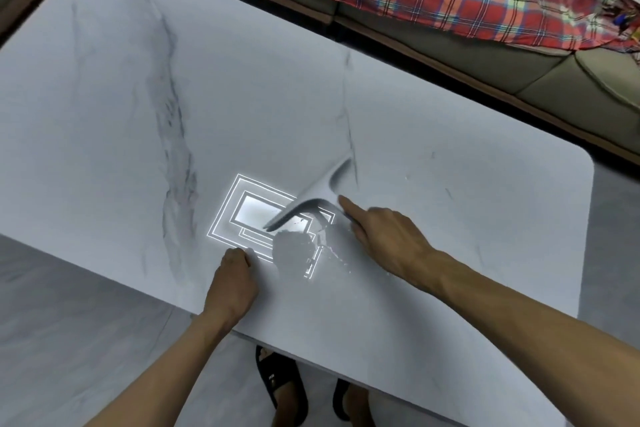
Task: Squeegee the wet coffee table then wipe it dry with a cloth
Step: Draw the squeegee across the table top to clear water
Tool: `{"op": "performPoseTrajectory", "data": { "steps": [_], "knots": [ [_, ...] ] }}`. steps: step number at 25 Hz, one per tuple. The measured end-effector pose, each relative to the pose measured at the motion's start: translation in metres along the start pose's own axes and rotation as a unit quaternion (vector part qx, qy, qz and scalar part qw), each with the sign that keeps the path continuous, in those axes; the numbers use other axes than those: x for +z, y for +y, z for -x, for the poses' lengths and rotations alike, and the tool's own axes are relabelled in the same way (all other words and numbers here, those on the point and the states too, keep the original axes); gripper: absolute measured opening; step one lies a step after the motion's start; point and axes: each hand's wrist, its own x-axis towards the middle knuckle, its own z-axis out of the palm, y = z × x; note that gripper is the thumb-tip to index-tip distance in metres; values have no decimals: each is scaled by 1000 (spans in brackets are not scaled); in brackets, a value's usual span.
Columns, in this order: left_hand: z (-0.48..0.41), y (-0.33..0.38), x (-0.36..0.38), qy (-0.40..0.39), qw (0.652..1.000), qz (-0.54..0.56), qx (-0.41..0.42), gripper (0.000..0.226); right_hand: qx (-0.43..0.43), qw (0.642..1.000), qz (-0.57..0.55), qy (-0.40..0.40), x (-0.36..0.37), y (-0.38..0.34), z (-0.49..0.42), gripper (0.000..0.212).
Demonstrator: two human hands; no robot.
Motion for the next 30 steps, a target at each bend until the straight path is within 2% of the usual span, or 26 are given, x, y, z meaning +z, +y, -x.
{"op": "performPoseTrajectory", "data": {
  "steps": [3,6,12,17,20,25,27,30],
  "knots": [
    [-1,-12,-4,45,997,30,-60,22,-92,994,57,-9,16,-46,-41,47],
    [5,-22,-3,21,996,32,-81,25,-133,986,99,-25,40,-53,-42,51],
    [8,-17,8,-32,998,4,-47,22,-37,994,82,-68,39,46,32,66],
    [13,-14,10,-61,997,-5,-44,22,11,991,122,-63,17,89,85,52],
    [17,-21,2,-26,997,4,-66,25,-51,990,119,-48,17,48,62,46],
    [13,-43,-20,57,993,39,-101,22,-178,975,132,-2,43,-68,-35,45],
    [10,-49,-27,69,992,41,-96,21,-188,969,160,13,47,-89,-65,48],
    [12,-54,-29,44,994,35,-97,26,-150,977,149,11,43,-79,-83,42]
  ]
}}
